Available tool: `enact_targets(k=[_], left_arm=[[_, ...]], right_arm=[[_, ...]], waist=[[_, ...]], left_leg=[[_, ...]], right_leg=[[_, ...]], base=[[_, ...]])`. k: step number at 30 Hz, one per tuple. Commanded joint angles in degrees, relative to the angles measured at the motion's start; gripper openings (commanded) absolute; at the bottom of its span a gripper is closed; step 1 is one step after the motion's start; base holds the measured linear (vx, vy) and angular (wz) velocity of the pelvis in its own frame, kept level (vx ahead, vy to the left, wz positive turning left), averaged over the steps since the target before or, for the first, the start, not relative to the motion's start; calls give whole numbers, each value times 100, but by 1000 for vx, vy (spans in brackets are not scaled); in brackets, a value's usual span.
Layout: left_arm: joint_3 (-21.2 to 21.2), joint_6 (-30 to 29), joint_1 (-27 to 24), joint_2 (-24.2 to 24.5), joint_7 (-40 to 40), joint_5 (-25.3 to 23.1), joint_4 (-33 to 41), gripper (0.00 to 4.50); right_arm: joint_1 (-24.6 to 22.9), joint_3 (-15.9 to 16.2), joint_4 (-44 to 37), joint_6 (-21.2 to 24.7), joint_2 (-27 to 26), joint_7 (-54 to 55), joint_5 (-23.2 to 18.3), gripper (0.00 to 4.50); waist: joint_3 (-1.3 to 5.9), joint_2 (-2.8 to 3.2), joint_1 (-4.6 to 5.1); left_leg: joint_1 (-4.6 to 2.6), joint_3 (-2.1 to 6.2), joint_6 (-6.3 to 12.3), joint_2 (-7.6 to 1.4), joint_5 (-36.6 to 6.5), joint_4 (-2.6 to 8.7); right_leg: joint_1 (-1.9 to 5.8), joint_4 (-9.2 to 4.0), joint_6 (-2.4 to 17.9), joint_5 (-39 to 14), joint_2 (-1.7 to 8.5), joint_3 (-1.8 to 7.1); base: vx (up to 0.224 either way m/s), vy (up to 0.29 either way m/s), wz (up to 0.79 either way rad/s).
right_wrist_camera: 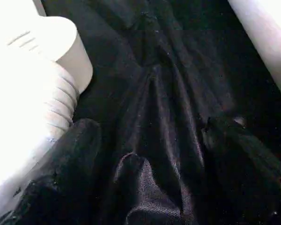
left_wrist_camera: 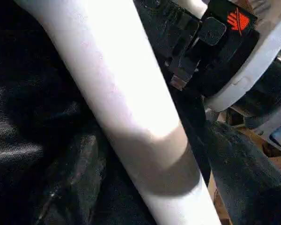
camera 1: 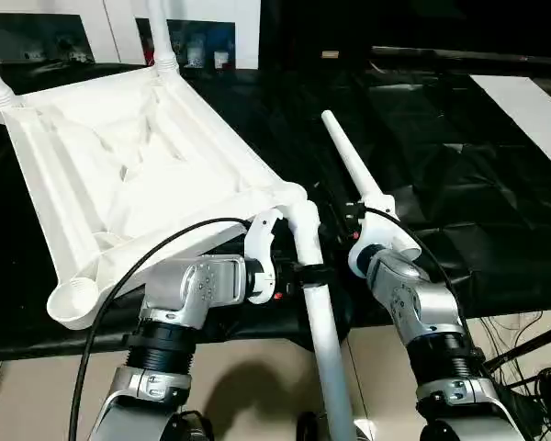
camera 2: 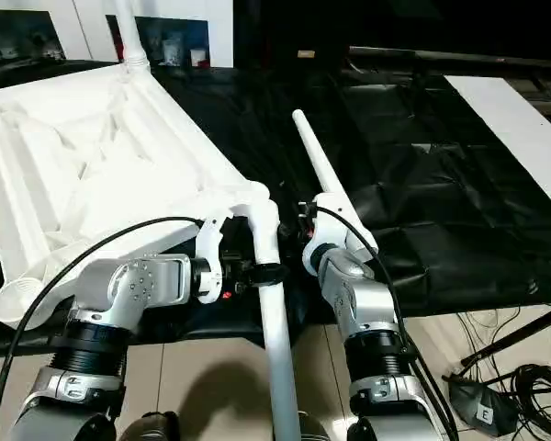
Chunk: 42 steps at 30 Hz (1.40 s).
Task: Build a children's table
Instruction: Pick table leg
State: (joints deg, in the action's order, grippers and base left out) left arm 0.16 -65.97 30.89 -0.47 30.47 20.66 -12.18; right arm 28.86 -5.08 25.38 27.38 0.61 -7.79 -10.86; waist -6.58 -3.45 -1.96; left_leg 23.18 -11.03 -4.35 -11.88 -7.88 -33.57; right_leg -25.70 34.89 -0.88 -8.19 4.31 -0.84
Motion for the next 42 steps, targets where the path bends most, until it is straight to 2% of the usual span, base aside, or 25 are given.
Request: enact_targets(k=[1,3,4,8,10,13,16,17,21,22,26,27,29,31,32,33,34,35,36,39,40,41,42], left_arm=[[-44,5,-58,-59,-80,47,-65,318],[-26,35,-61,-48,-77,65,-83,303],[23,41,-60,-40,-68,97,-78,282],[106,84,-53,88,-3,163,-18,259],[256,83,-26,213,70,249,94,244],[489,35,22,409,173,382,304,232],[619,-23,54,523,254,494,458,214],[716,-69,87,628,333,610,598,211],[921,-120,199,776,312,754,670,203],[978,-111,228,792,292,772,660,201],[1239,-104,367,793,242,932,649,199],[1525,-96,515,704,138,1116,633,198],[1782,-101,658,627,33,1273,586,198],[1965,58,887,660,-44,1348,503,198],[1971,60,892,660,-46,1351,499,198],[2174,123,1057,652,-140,1456,381,198],[2251,152,1150,670,-169,1484,336,198],[2257,154,1157,671,-171,1486,332,198],[2306,200,1239,705,-185,1487,284,198],[2413,465,1504,859,-224,1454,98,198],[2421,475,1517,864,-225,1457,89,198],[2497,532,1638,902,-249,1492,50,198],[2507,541,1654,907,-252,1496,44,198]], right_arm=[[-69,-14,71,77,9,50,18,388],[-71,-15,69,79,7,58,20,388],[-72,-16,68,77,7,60,21,388],[-68,-38,45,89,23,56,5,388],[-46,-74,2,110,44,55,-22,388],[2,-137,-21,121,92,48,-59,388],[24,-146,0,115,114,39,-59,388],[34,-148,20,101,126,31,-57,388],[64,-140,21,82,117,12,-65,388],[70,-138,22,79,113,8,-66,388],[89,-120,-34,15,72,-92,-126,388],[98,-127,-150,-23,24,-237,-250,388],[102,-140,-285,-40,-27,-393,-393,388],[118,-194,-631,-45,-165,-796,-781,388],[119,-196,-636,-43,-167,-803,-789,388],[148,-255,-808,39,-225,-999,-1023,388],[163,-273,-910,90,-239,-1141,-1165,388],[164,-274,-917,93,-240,-1151,-1175,413],[179,-258,-1021,135,-229,-1298,-1279,419],[310,-368,-1273,343,-186,-1670,-1697,419],[318,-378,-1281,355,-184,-1684,-1717,419],[376,-448,-1380,510,-116,-1884,-1945,419],[383,-457,-1394,531,-106,-1913,-1975,419]], waist=[[498,51,-3],[500,50,-1],[500,58,-2],[500,67,-1],[507,85,-8],[505,77,7],[497,89,14],[513,72,13],[520,101,-5],[534,75,-1],[542,84,-10],[557,100,-17],[558,88,-12],[563,87,-15],[565,92,-17],[569,91,-18],[569,98,-25],[576,99,-27],[576,96,-35],[577,100,-54],[572,102,-59],[570,104,-66],[573,107,-84]], left_leg=[[-122,30,-9,31,-1921,355],[-126,28,-5,29,-1928,355],[-127,30,-6,29,-1931,357],[-128,30,-23,30,-1955,359],[-138,38,-42,32,-1960,360],[-132,39,-65,22,-1968,370],[-158,29,-78,21,-2004,365],[-153,31,-74,19,-1952,364],[-160,23,-91,16,-1840,359],[-151,21,-89,16,-1787,359],[-136,8,-73,24,-1646,345],[-143,10,-75,23,-1614,339],[-136,10,-45,26,-1605,334],[-125,23,-7,24,-1560,341],[-129,19,13,23,-1589,341],[-145,16,45,22,-1580,332],[-148,20,55,15,-1528,335],[-152,15,69,14,-1509,328],[-147,13,87,21,-1436,326],[-153,15,106,20,-1354,327],[-151,17,104,18,-1346,330],[-158,16,82,12,-1335,329],[-175,14,80,9,-1346,325]], right_leg=[[269,-553,459,-2372,121,48],[267,-551,478,-2330,118,49],[269,-549,483,-2335,120,48],[266,-549,500,-2326,116,50],[267,-534,502,-2301,119,48],[280,-522,557,-2245,123,50],[257,-527,563,-2256,112,53],[273,-509,571,-2211,117,56],[267,-472,656,-1933,110,66],[290,-459,682,-1832,109,64],[314,-436,738,-1660,123,75],[323,-425,772,-1603,125,75],[338,-413,830,-1483,119,69],[358,-401,825,-1450,126,61],[356,-405,817,-1460,124,64],[351,-403,822,-1427,124,65],[350,-397,851,-1362,125,67],[353,-390,864,-1303,120,69],[362,-384,885,-1235,119,68],[365,-370,905,-1168,117,70],[364,-372,909,-1170,120,70],[354,-369,918,-1183,128,70],[360,-367,946,-1157,124,71]], base=[[0,0,0],[0,0,0],[0,0,0],[0,0,0],[0,0,0],[0,0,0],[0,0,0],[0,0,0],[0,0,0],[0,0,0],[0,0,0],[0,0,0],[0,0,0],[0,0,0],[0,0,0],[0,0,0],[0,0,0],[0,0,0],[0,0,0],[0,0,0],[0,0,0],[0,0,0],[0,0,0]])
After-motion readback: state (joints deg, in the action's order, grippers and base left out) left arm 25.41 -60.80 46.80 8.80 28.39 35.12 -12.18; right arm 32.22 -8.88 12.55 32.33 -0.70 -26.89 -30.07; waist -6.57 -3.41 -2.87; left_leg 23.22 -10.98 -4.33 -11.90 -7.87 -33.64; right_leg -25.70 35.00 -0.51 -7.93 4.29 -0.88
